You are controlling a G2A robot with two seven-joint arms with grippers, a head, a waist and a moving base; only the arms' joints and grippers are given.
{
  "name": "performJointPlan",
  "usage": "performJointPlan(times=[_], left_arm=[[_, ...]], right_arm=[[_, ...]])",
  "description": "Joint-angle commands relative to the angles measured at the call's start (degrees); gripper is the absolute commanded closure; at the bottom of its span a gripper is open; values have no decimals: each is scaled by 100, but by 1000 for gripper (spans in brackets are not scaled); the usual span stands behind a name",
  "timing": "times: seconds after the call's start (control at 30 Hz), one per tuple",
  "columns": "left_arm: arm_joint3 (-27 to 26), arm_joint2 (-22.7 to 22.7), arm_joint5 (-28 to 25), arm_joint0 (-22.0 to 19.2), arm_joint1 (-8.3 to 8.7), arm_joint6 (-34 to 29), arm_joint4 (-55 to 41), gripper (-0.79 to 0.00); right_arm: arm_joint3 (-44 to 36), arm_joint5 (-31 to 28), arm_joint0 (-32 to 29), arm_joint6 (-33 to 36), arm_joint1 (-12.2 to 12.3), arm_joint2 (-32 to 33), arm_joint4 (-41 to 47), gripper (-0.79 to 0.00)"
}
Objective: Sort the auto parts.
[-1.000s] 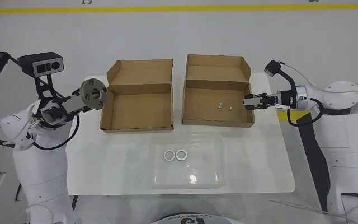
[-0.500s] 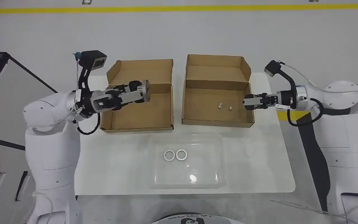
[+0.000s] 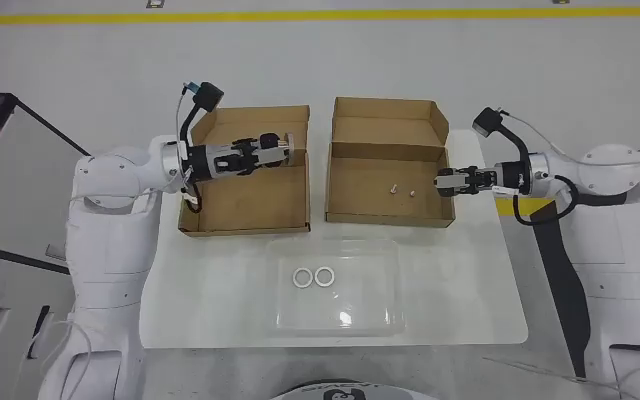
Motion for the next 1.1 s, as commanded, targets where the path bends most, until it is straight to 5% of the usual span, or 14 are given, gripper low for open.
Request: performJointPlan(times=[0.0, 1.07], left_arm=[[146, 91, -59, -86, 27, 1, 406, 0], [2083, 1864, -446, -1049, 119, 704, 3505, 0]], right_arm=[[0, 0, 0, 0, 0, 0, 1, -785], [0, 0, 0, 0, 0, 0, 1, -785]])
